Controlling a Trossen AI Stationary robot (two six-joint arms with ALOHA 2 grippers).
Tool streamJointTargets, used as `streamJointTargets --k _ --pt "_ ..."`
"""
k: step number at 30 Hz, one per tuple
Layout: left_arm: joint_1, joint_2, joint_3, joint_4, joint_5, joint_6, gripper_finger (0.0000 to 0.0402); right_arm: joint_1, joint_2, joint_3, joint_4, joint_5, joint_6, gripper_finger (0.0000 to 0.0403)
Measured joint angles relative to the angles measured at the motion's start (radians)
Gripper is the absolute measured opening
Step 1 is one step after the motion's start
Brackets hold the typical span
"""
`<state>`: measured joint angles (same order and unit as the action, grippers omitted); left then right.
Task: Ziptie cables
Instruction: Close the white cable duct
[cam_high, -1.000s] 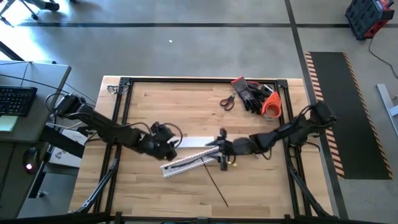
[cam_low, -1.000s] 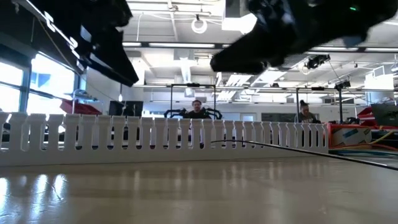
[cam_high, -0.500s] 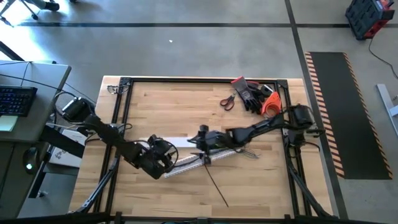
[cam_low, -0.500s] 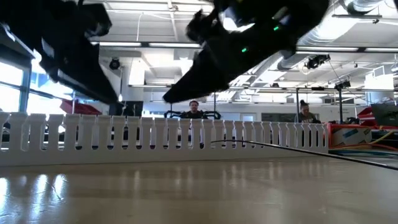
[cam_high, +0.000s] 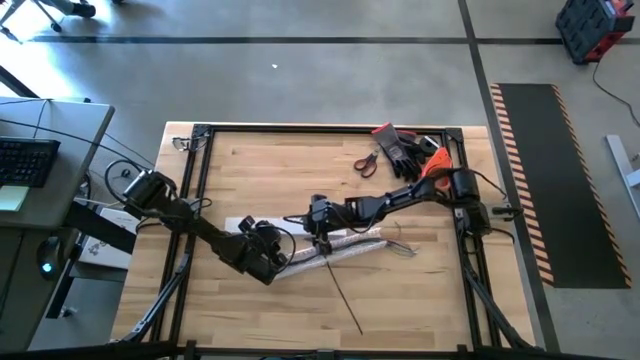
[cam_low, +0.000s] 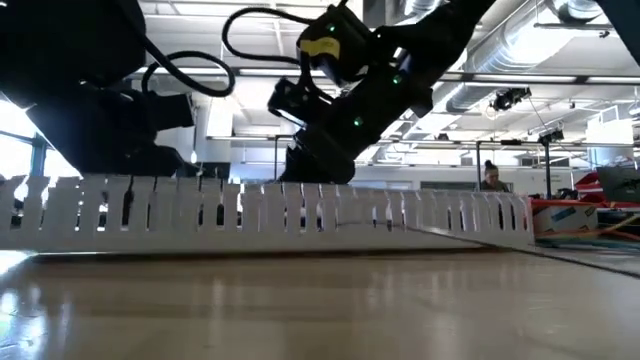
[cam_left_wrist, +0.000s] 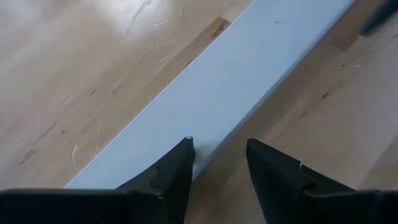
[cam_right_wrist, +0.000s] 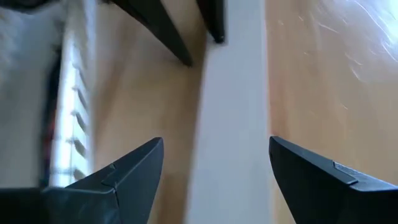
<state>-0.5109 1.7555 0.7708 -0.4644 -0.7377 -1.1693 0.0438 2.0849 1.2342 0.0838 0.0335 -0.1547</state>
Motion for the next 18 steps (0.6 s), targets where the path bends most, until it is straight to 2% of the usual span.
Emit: streamJointTargets --k 5,9,18 --pt "-0.006 -0.023 -0.003 -0.016 -0.001 -0.008 0.0135 -0.03 -0.025 -0.005 -0.034 -0.06 -0.014 0.0277" --pt "-0.007 -0.07 -0.004 -0.031 -0.005 -0.008 0.0135 -0.046 -0.056 -0.005 -0.043 -0.069 -0.045 0.0277" --pt "-0.026 -0.177 -0.003 -0.103 -0.028 -0.02 0.0135 -0.065 -0.037 -0.005 0.047 -0.073 -0.159 0.0276"
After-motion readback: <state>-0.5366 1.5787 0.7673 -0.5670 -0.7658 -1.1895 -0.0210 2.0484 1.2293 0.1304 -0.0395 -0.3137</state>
